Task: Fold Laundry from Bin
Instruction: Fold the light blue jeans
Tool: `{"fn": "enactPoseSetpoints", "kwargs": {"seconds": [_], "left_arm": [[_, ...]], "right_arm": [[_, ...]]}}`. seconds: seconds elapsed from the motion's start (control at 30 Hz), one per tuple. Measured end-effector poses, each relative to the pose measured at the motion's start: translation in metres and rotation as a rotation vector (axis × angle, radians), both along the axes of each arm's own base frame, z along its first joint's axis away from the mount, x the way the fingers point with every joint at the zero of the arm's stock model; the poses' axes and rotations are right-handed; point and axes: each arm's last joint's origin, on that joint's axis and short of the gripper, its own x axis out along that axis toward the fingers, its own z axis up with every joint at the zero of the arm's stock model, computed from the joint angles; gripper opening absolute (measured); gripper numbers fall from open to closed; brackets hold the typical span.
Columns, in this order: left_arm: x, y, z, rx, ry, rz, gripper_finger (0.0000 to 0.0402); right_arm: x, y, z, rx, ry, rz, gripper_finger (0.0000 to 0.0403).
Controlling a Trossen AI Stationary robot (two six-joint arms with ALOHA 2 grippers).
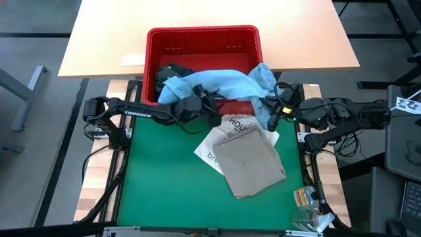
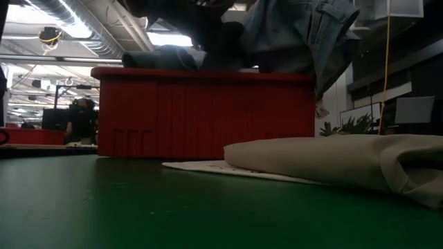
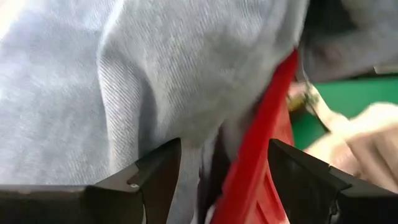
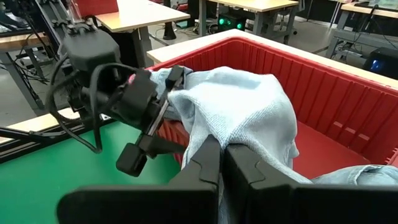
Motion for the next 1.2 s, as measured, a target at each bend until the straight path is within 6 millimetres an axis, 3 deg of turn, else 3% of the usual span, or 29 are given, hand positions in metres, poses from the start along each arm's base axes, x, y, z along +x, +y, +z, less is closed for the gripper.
{"fn": "enactPoseSetpoints", "kwargs": {"seconds": [0.47, 0.77, 0.93, 1.2], "left_arm": [[0.001, -0.009, 0.005, 0.037, -0.031, 0.030, 0.0232], [0.003, -0.039, 0.002, -0.004, -0.031, -0.031, 0.0232], [0.001, -0.051, 0.003, 0.037, -0.029, 0.083, 0.0232], [0.002, -0.033, -0.001, 0.002, -0.055, 0.145, 0.0232]], "right_arm": [[0.000, 0.000, 0.000, -0.022, 0.013, 0.008, 0.0005], [-0.002, -0.001, 0.001, -0.041, 0.020, 0.015, 0.0005], [-0.002, 0.000, 0.001, -0.042, 0.021, 0.016, 0.0005], [-0.002, 0.000, 0.001, -0.042, 0.020, 0.016, 0.0005]]}}
